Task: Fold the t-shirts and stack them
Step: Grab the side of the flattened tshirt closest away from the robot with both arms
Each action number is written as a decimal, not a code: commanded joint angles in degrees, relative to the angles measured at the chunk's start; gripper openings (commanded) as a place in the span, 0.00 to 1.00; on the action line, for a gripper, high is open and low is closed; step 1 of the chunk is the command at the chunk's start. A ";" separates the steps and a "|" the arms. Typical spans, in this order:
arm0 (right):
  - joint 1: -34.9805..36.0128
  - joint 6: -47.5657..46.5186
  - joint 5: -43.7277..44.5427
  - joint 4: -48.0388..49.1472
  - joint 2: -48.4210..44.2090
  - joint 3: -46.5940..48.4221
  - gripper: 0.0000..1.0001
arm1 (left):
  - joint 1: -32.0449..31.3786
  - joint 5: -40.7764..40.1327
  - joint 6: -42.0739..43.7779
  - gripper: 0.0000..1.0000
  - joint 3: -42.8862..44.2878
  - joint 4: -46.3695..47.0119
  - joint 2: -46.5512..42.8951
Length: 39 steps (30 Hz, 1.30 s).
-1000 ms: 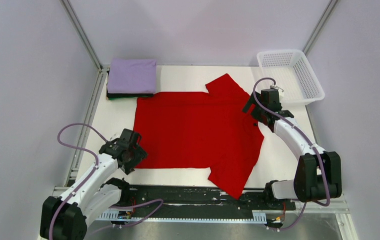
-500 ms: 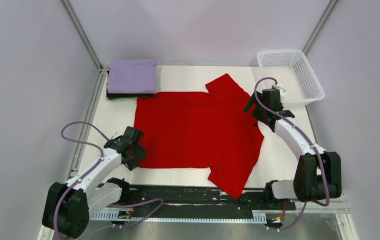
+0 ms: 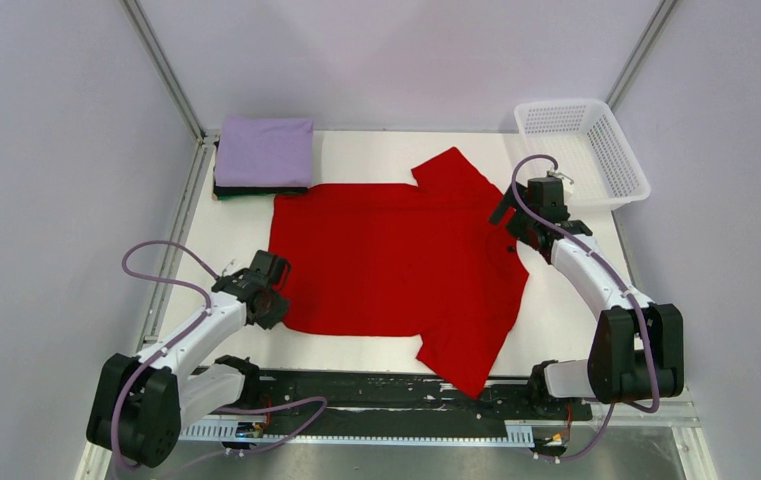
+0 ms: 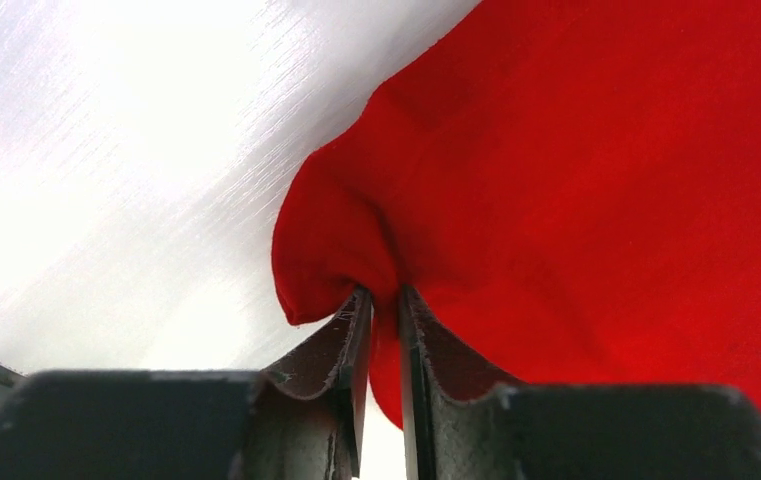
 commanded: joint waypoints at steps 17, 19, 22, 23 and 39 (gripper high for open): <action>3.21 1.68 -5.04 -6.48 -2.41 0.77 1.00 | -0.10 -5.87 2.09 0.00 3.11 -4.99 -2.33; 6.33 2.00 -3.08 -11.34 -3.04 1.12 1.00 | -0.14 -5.96 2.90 0.00 3.15 -4.87 -2.72; 11.46 1.96 -2.32 -19.00 -4.30 1.38 0.99 | -0.13 -6.25 3.96 0.00 3.25 -4.93 -3.35; 13.16 1.82 -2.70 -21.28 -4.78 1.27 0.98 | -0.15 -6.26 4.22 0.00 3.21 -4.88 -3.83; 45.83 7.60 -19.69 -37.89 -8.06 -10.24 0.61 | -0.11 -3.63 6.76 0.00 0.53 -3.11 -8.93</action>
